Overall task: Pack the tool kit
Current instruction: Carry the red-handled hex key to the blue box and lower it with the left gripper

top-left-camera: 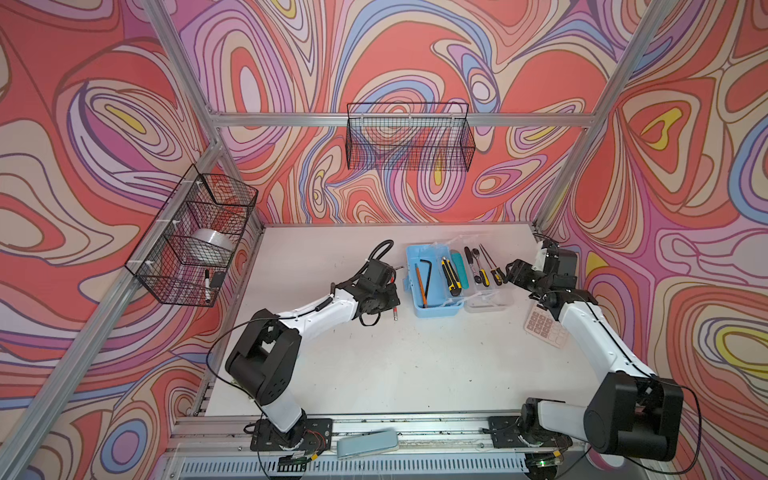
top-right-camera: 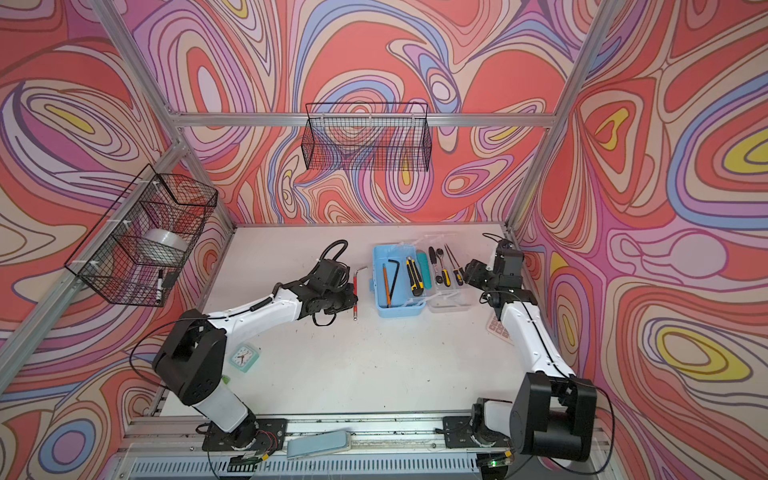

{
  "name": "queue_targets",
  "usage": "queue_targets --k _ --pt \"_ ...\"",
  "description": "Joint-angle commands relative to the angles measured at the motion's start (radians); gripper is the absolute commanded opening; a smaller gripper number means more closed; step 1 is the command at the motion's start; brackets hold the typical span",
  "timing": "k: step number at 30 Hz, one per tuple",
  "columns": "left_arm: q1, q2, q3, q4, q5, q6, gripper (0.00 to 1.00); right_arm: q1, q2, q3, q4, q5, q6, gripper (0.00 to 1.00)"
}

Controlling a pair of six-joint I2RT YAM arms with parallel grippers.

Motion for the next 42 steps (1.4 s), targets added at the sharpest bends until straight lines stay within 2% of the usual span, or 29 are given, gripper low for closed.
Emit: queue_targets --k 1,8,18,34,38,42 --pt "-0.021 0.08 0.129 0.051 0.031 -0.023 0.0 -0.016 0.018 -0.011 0.036 -0.047 0.0 0.75" --pt "-0.034 0.239 0.332 0.043 0.069 -0.034 0.0 -0.069 0.022 -0.04 0.062 -0.106 0.012 0.75" --pt "-0.038 0.349 0.442 -0.001 0.068 -0.072 0.0 -0.119 0.031 -0.045 0.066 -0.159 0.018 0.75" --pt "-0.038 0.368 0.414 -0.041 0.055 -0.129 0.0 -0.121 0.073 -0.033 0.078 -0.242 0.06 0.76" --pt "-0.038 0.368 0.414 -0.046 0.05 -0.125 0.05 -0.121 0.085 -0.028 0.079 -0.265 0.066 0.76" --pt "-0.038 0.368 0.415 -0.046 0.054 -0.117 0.17 -0.122 0.088 -0.028 0.085 -0.269 0.075 0.76"
